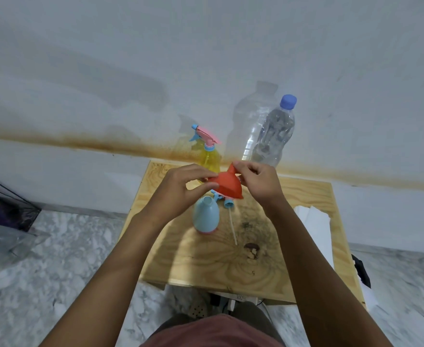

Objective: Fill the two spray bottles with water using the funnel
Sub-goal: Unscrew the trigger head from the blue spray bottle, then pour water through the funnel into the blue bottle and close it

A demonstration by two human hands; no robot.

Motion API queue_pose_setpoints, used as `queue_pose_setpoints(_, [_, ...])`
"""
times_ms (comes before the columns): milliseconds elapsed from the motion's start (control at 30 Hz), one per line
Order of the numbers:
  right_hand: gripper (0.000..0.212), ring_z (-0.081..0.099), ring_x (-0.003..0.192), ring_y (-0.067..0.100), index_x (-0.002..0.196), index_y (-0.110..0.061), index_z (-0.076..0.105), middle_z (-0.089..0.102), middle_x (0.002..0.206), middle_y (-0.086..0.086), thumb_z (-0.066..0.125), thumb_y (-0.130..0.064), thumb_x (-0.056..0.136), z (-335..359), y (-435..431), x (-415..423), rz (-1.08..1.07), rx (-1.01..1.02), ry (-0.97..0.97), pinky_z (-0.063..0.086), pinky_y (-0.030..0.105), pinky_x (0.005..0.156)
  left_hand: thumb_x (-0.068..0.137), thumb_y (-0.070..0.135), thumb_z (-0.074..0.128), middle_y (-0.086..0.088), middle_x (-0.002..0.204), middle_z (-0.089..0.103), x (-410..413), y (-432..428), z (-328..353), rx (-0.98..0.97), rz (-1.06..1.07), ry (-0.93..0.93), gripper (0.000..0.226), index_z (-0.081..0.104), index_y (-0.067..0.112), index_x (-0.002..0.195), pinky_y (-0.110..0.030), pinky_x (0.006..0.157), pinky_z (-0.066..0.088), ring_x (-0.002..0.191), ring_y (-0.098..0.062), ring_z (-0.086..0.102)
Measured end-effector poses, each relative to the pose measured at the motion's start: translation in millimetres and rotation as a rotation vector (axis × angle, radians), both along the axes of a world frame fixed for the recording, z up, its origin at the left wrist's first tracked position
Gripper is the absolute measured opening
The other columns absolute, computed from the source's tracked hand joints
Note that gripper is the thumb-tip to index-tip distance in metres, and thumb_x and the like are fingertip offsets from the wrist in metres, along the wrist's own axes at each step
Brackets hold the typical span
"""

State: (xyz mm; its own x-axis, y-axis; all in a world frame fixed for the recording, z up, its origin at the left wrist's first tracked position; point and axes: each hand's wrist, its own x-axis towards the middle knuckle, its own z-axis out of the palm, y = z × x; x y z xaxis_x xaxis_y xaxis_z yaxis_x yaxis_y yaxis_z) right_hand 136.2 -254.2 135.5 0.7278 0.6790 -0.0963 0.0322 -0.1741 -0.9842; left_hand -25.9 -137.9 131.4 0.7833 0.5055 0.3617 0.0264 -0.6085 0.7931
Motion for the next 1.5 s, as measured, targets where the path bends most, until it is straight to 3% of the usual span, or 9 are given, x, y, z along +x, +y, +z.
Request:
queue_pose_setpoints(167, [0.031, 0.070, 0.097, 0.008, 0.124, -0.020, 0.065, 0.072, 0.107, -0.005, 0.061, -0.032, 0.096, 1.9, -14.0, 2.8, 0.171, 0.021, 0.101, 0.057, 0.025, 0.084, 0.084, 0.017, 0.077, 0.006, 0.084, 0.075, 2.8, -3.8, 2.3, -0.370, 0.239, -0.038, 0.008, 0.075, 0.020, 0.091, -0.018, 0.077, 0.055, 0.076, -0.004, 0.070])
queue_pose_setpoints(300, [0.027, 0.073, 0.087, 0.009, 0.121, -0.012, 0.068, 0.075, 0.096, -0.003, 0.063, -0.022, 0.096, -9.1, -21.6, -3.3, 0.218, 0.035, 0.066, 0.059, 0.025, 0.073, 0.085, 0.018, 0.076, -0.019, 0.077, 0.072, 1.7, -0.9, -0.1, -0.534, 0.291, 0.028, 0.008, 0.075, 0.012, 0.090, -0.022, 0.067, 0.057, 0.067, -0.009, 0.070])
queue_pose_setpoints(533, [0.028, 0.071, 0.086, 0.035, 0.113, -0.008, 0.071, 0.073, 0.095, 0.020, 0.059, -0.029, 0.099, -38.3, -8.2, -10.9, 0.173, -0.092, 0.037, 0.061, 0.047, 0.079, 0.082, 0.024, 0.080, -0.012, 0.071, 0.075, 0.4, 4.4, -19.8, -0.657, 0.392, 0.164, 0.022, 0.076, 0.004, 0.088, -0.037, 0.073, 0.062, 0.065, -0.021, 0.070])
queue_pose_setpoints(667, [0.031, 0.072, 0.080, 0.022, 0.113, -0.006, 0.071, 0.073, 0.089, 0.012, 0.058, -0.030, 0.099, -48.7, -1.2, -12.9, 0.166, -0.124, 0.082, 0.062, 0.033, 0.070, 0.082, 0.023, 0.079, -0.008, 0.069, 0.074, 3.0, 6.8, -28.3, -0.698, 0.440, 0.203, 0.022, 0.076, 0.002, 0.089, -0.025, 0.061, 0.059, 0.055, -0.013, 0.066])
queue_pose_setpoints(767, [0.033, 0.067, 0.068, 0.010, 0.114, -0.004, 0.071, 0.070, 0.079, 0.004, 0.058, -0.030, 0.099, -54.9, 4.0, -13.4, 0.161, -0.162, 0.087, 0.058, 0.022, 0.060, 0.083, 0.024, 0.079, -0.011, 0.075, 0.075, 6.3, 10.6, -36.4, -0.734, 0.469, 0.241, 0.023, 0.076, 0.002, 0.089, -0.032, 0.069, 0.061, 0.061, -0.018, 0.068])
queue_pose_setpoints(1100, [0.029, 0.064, 0.058, -0.003, 0.128, -0.014, 0.058, 0.065, 0.081, -0.003, 0.053, -0.025, 0.101, -68.8, 10.5, -17.4, 0.120, -0.199, -0.023, 0.048, 0.012, 0.052, 0.085, 0.025, 0.076, -0.009, 0.074, 0.074, 9.3, 15.4, -56.4, -0.699, 0.523, 0.271, 0.018, 0.072, 0.011, 0.097, -0.037, 0.071, 0.062, 0.061, -0.022, 0.073])
queue_pose_setpoints(1300, [0.030, 0.065, 0.065, -0.007, 0.126, -0.014, 0.063, 0.067, 0.083, -0.013, 0.051, -0.028, 0.102, -71.3, 7.1, -17.6, 0.151, -0.206, -0.119, 0.050, 0.017, 0.063, 0.089, 0.022, 0.070, -0.002, 0.068, 0.071, 8.1, 12.2, -57.8, -0.626, 0.477, 0.260, 0.010, 0.075, 0.015, 0.094, -0.043, 0.077, 0.062, 0.064, -0.018, 0.074])
queue_pose_setpoints(1400, [0.031, 0.071, 0.077, 0.005, 0.123, -0.014, 0.065, 0.070, 0.090, -0.014, 0.052, -0.031, 0.101, -69.3, -0.5, -12.0, 0.130, -0.200, -0.112, 0.056, 0.025, 0.072, 0.088, 0.026, 0.071, 0.005, 0.067, 0.067, 7.1, 9.4, -53.9, -0.552, 0.472, 0.265, 0.015, 0.073, 0.015, 0.097, -0.035, 0.073, 0.058, 0.065, -0.013, 0.069])
queue_pose_setpoints(1500, [0.031, 0.067, 0.090, 0.006, 0.125, -0.016, 0.065, 0.071, 0.104, -0.004, 0.054, -0.031, 0.099, -67.4, -16.8, 3.7, 0.015, -0.212, -0.191, 0.051, 0.016, 0.074, 0.087, 0.037, 0.071, 0.006, 0.089, 0.067, 9.1, 5.1, -39.1, -0.397, 0.508, 0.254, 0.026, 0.069, 0.021, 0.108, -0.021, 0.065, 0.047, 0.077, -0.008, 0.063])
